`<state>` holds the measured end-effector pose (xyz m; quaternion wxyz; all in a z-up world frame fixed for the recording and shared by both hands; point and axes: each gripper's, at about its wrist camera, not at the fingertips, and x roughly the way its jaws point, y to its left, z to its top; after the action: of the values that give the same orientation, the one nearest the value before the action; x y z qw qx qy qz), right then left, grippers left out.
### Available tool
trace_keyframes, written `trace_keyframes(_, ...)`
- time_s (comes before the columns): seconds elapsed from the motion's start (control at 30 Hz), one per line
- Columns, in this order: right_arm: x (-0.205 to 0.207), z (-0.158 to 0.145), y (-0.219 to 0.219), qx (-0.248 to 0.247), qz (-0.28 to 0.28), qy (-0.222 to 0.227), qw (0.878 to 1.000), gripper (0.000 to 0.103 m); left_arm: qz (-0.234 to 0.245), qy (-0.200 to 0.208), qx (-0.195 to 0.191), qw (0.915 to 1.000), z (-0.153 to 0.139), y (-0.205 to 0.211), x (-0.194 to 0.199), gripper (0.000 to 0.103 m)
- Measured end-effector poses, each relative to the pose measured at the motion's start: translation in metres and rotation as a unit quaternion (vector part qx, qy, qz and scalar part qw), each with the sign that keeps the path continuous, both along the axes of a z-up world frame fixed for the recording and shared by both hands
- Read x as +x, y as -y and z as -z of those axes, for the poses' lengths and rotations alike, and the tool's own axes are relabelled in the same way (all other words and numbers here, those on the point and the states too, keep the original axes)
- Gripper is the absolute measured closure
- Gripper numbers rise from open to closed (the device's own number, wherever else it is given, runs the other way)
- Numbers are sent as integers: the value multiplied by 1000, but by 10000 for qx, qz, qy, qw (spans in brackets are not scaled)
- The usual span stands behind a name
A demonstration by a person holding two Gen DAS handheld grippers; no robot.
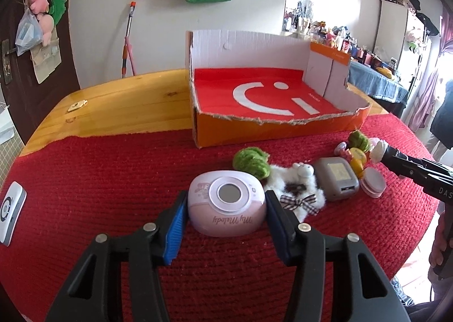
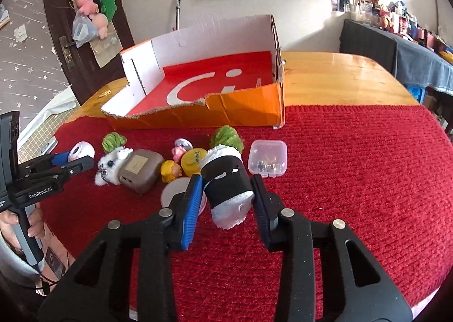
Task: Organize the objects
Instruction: 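Carry the pink speaker and black-and-white roll over the orange box with both tools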
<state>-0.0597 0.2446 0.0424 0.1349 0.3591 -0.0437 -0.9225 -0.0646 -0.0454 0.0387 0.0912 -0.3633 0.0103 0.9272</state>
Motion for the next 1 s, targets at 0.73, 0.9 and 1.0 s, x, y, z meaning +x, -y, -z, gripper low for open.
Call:
trace_keyframes(0.73,-63,-73,13,206,-341,-516,9979,70,521,-285,-64,9982,-68,-22,-55,48)
trace_keyframes(0.9,-110,-68,19,475,-454,-147,9977,70,644,212,-164,9976,-61,-30,-96,48)
trace_keyframes(1.0,-135,-58,25,661,-536,141,9963,70,735,468,-272,9958,-51,-35,-117,48)
